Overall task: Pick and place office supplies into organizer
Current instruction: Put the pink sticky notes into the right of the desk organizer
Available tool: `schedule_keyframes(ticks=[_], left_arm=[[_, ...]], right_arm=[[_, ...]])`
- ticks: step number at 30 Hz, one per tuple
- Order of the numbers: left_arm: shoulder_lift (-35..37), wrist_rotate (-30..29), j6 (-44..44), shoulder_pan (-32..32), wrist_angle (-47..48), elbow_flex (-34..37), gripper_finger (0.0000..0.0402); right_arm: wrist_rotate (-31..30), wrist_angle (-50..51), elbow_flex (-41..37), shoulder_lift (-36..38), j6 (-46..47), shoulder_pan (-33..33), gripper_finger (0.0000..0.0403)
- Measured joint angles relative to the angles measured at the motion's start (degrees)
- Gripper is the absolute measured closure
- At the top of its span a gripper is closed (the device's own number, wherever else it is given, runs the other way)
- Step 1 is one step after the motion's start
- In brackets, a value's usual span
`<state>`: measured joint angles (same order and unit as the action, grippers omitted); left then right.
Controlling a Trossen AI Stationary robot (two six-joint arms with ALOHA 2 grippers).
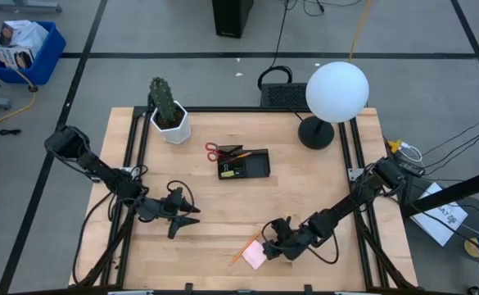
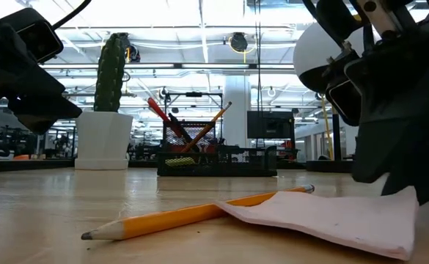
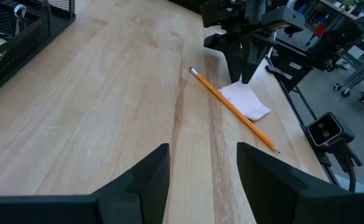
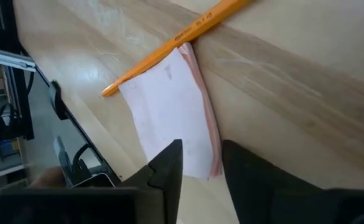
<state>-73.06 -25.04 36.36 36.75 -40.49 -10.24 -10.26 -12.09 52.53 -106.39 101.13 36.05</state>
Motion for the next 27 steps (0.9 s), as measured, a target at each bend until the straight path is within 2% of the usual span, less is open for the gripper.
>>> schedule_keyframes(ticks=[6,12,20,24,27], left_arm=[[0.0,0.02,-0.03,0.0,0.08,0.0,0.0213],[-0.02,0.04,-0.07,0.0,0.28,-0.02,0.0213],[-0.02,0.02,-0.07,0.0,0.41,-0.02,0.0213],[-0.02,0.02,0.44,0.0,0.39,-0.02,0.0213],[-0.02,0.0,1.2,0.0,0.06,-0.02,0.0213]], right_arm=[[2.57,-4.7,0.06,-2.61,-1.38,-0.02,0.0331],[4.22,-13.63,0.68,-6.85,-3.47,0.0,0.0395],[1.28,-15.36,0.58,-6.2,-6.83,0.05,0.0398],[-0.98,-21.03,0.31,-5.81,-14.38,0.05,0.0396],[-5.35,-23.56,0.77,-5.4,-27.11,0.09,0.0397]])
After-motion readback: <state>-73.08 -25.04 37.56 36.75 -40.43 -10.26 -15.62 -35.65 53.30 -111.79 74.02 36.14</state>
